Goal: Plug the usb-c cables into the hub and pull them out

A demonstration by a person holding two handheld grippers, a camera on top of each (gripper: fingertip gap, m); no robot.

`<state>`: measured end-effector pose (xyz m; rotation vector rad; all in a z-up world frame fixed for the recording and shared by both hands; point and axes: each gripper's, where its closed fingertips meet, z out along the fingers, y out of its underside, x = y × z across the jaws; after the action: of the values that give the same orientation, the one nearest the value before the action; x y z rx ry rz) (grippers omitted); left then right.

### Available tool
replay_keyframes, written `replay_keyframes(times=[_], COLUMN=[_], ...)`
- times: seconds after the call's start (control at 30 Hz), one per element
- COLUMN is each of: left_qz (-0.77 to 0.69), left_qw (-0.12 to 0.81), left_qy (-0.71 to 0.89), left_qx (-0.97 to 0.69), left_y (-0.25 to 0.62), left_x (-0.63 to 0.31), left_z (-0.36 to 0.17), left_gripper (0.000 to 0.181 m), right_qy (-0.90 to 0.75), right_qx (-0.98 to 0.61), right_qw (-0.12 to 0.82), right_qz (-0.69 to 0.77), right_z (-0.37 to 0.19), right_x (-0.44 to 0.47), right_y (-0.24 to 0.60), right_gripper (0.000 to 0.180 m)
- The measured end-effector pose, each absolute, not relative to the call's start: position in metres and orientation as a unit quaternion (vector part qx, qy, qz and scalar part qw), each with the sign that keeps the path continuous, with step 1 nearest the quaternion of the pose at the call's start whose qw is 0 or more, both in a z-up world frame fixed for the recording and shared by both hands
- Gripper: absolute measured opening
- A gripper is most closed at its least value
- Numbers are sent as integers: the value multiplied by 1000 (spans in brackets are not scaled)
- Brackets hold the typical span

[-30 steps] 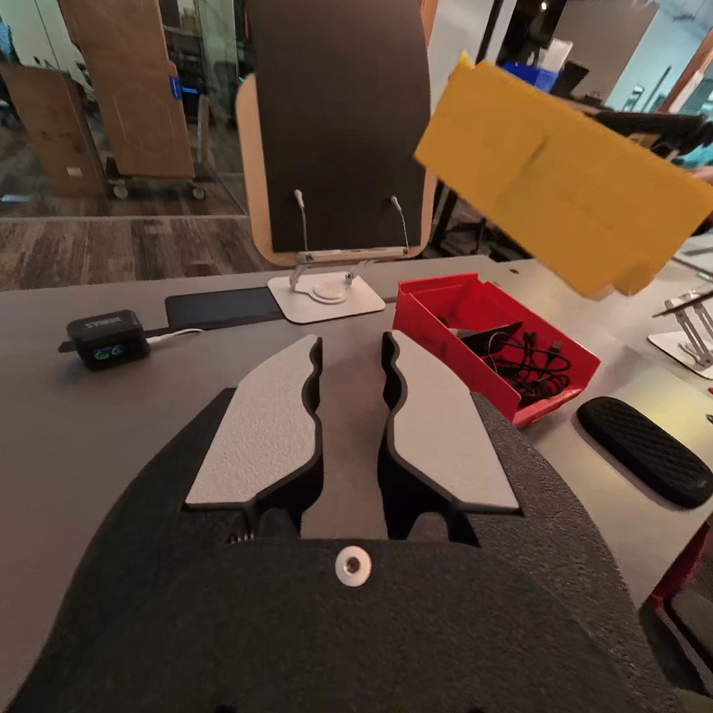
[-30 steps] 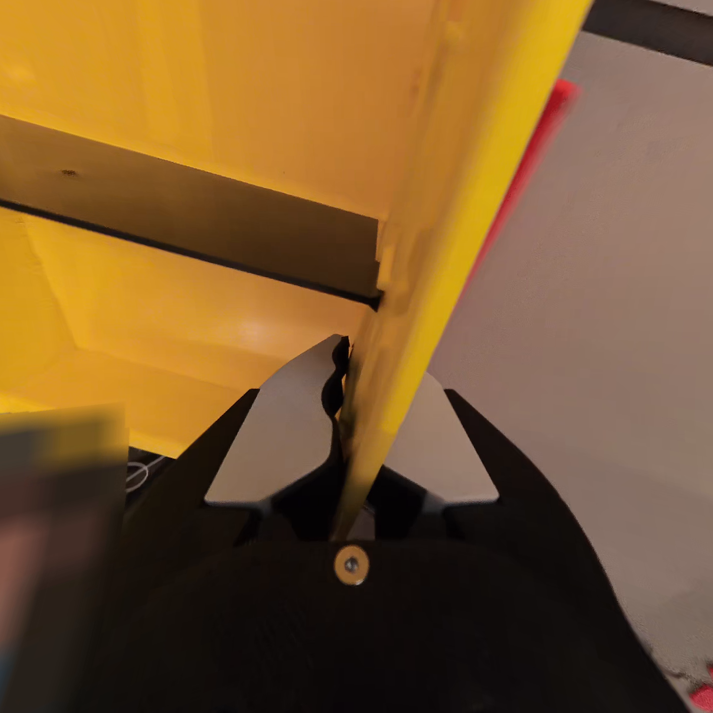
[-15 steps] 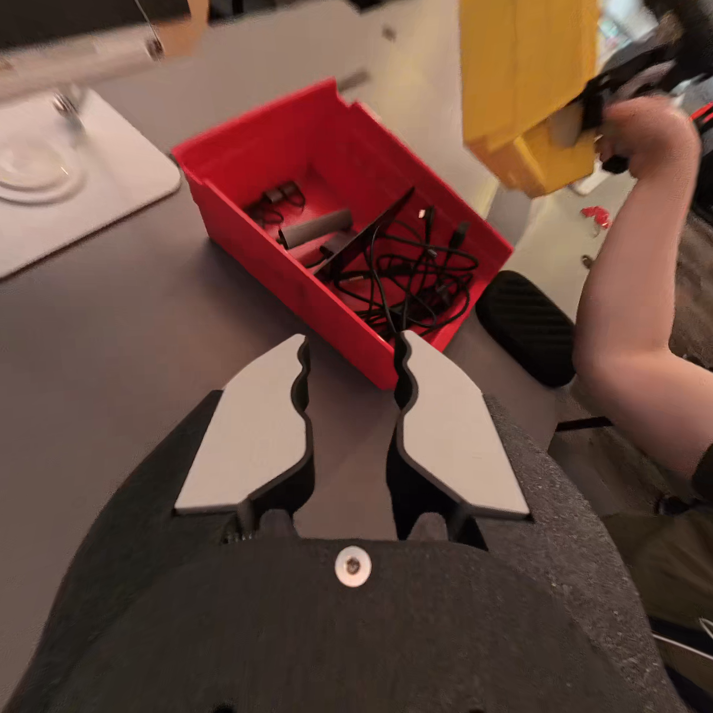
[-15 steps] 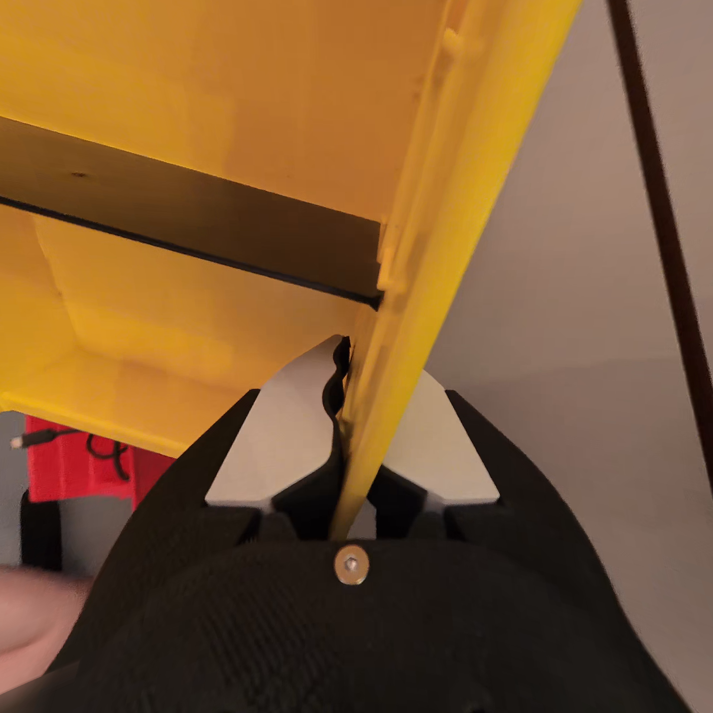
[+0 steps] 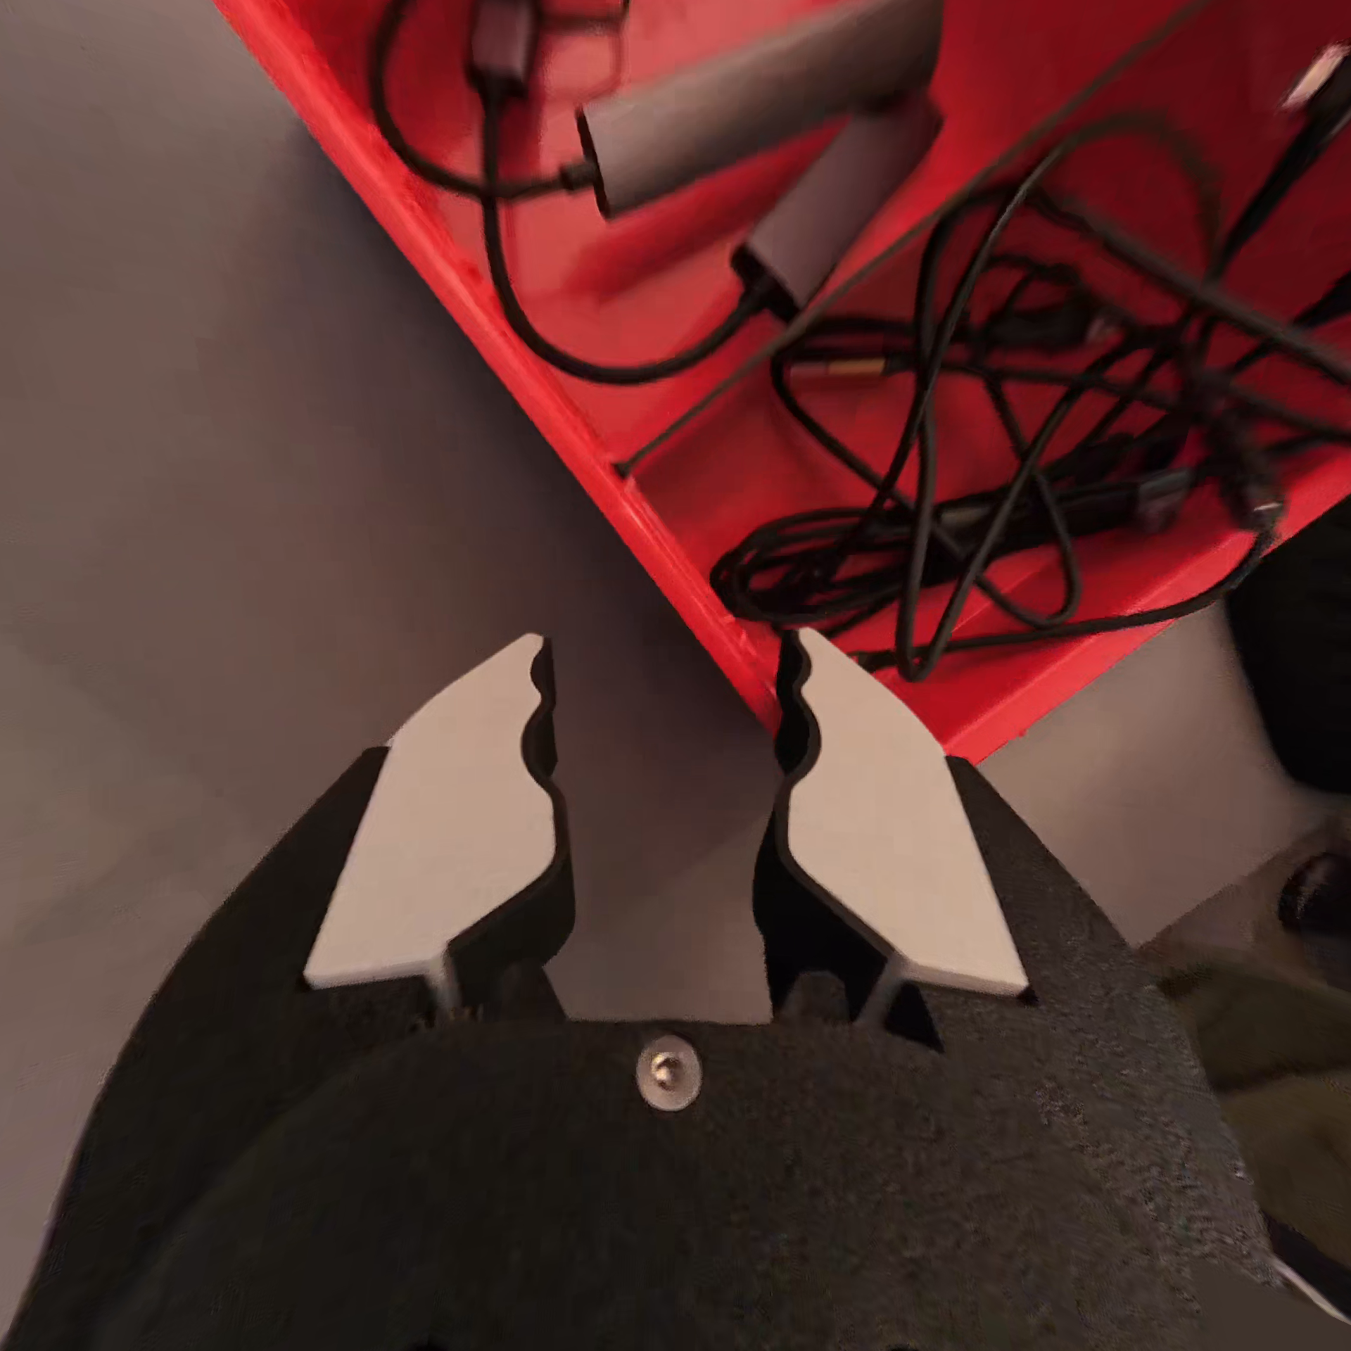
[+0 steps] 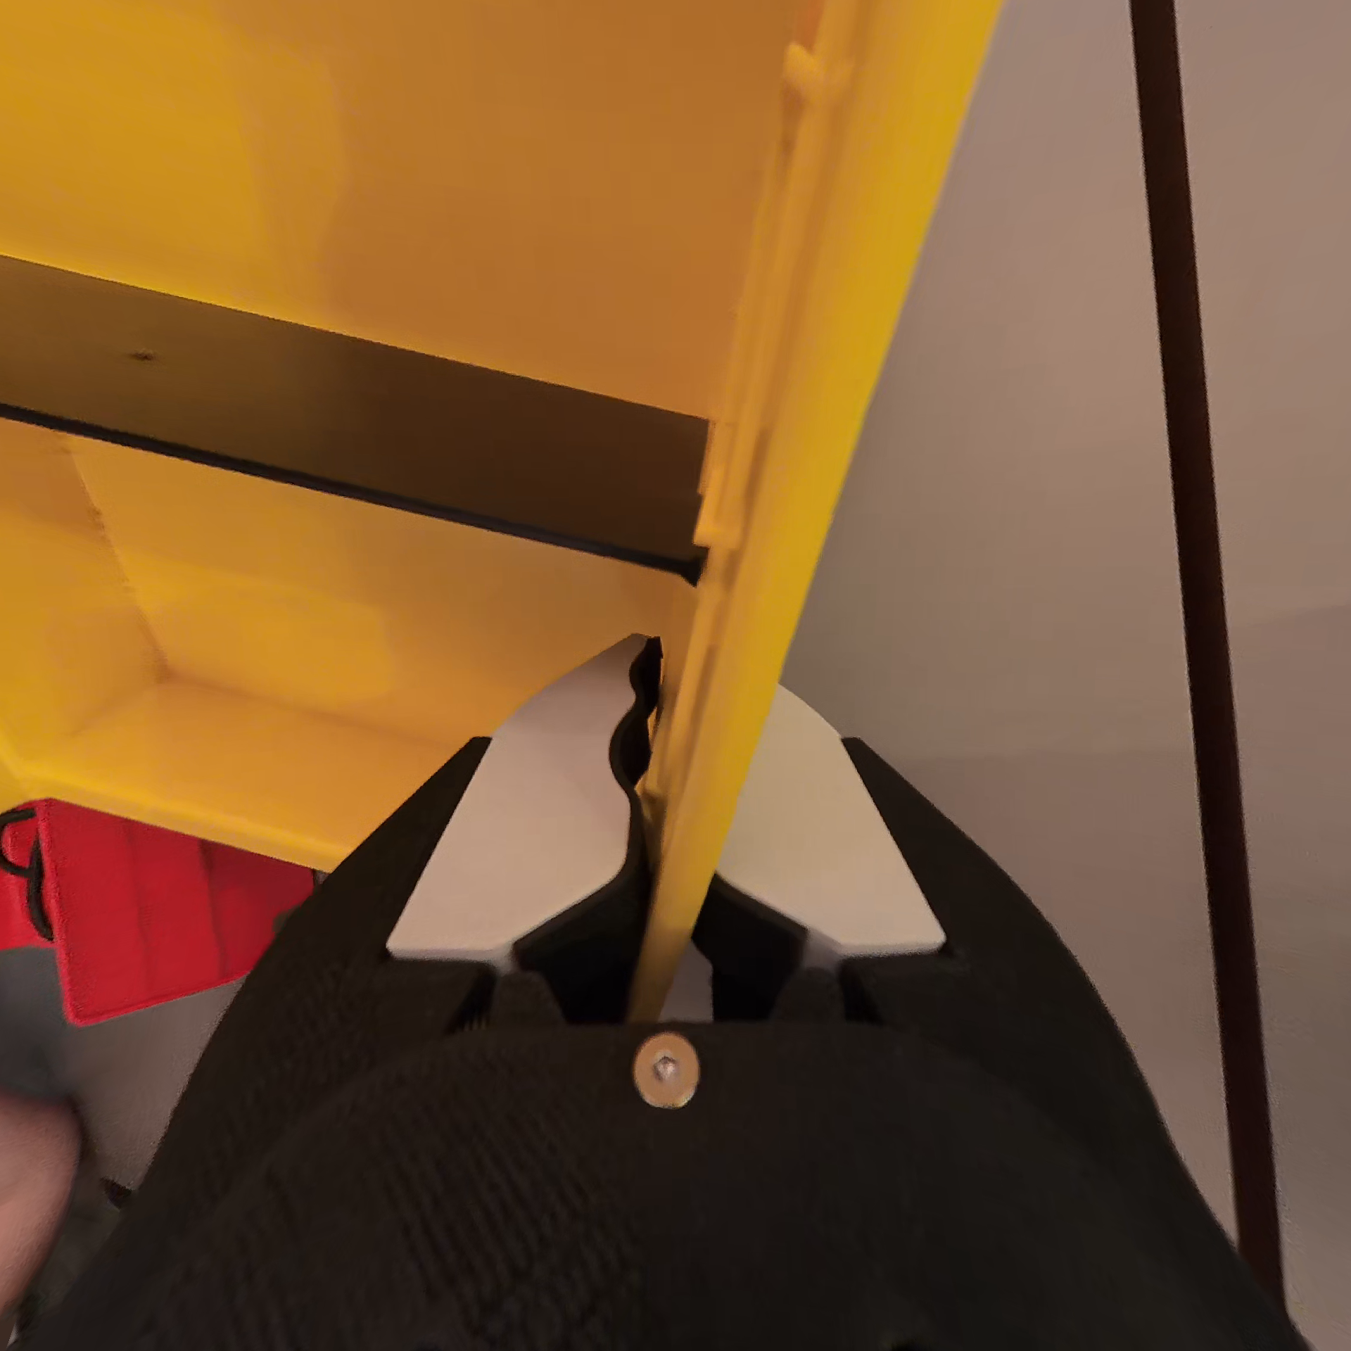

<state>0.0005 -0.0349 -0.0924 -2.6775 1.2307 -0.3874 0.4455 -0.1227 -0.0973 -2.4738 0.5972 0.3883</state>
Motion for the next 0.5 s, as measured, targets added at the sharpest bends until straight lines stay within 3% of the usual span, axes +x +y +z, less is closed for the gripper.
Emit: replay_keyframes(times=[0.03,0.17,0.3,0.5], left_qz=[-151,-184,-193,-74], left_qw=[65,-5,-59,-98], left_qy=[401,361,356,375], left_qx=[-901,-914,-912,-919], left_y=[-39,-41,-39,-12], left_x=[5,7,14,0], left_z=[-95,-99,-96,-97], left_gripper=[66,54,15,6], right_qy=[221,212,207,190], right_qx=[-924,-926,-938,-952], right_qw=[277,269,245,210], right_qz=[144,159,132,115], right_z=[-98,-101,-106,-118], right_x=[446,440,443,440], right_y=[-123,-124,-130,-131], right_gripper=[5,5,5,5])
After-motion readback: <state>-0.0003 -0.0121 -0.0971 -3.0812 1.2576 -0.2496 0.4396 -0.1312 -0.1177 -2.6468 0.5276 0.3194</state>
